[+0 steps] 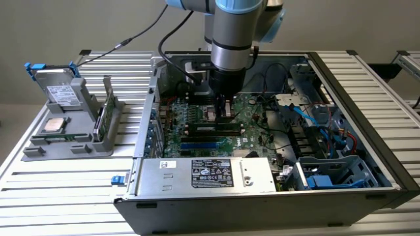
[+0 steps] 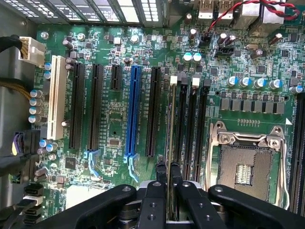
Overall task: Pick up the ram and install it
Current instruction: 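Insert the ram into the slot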
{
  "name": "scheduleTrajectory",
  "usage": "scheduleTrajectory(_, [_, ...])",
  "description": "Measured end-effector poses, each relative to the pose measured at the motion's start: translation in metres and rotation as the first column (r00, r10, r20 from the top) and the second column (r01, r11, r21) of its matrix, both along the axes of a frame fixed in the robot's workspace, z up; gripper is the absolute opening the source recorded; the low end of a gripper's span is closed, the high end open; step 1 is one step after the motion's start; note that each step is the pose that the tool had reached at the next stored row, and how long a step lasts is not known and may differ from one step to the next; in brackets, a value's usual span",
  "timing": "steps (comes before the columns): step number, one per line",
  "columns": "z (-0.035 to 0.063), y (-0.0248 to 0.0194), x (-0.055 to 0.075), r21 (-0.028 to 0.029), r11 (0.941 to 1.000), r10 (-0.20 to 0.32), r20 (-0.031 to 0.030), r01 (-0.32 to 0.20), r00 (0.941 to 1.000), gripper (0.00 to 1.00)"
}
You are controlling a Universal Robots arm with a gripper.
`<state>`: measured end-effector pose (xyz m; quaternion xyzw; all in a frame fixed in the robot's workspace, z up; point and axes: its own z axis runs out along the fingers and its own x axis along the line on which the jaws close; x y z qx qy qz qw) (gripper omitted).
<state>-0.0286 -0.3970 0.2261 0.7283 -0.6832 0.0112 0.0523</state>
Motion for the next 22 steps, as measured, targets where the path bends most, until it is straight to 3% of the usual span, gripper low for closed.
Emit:
scheduleTrajectory(13, [-0.0023, 0.0, 0.0005, -0.0002, 1.0, -0.002, 0.0, 0.002, 1.0, 0.14])
scheduleTrajectory(22, [-0.0042, 0.0017, 0.001, -0.0001, 0.9995, -0.031, 0.0001, 0.031, 0.9995, 0.14])
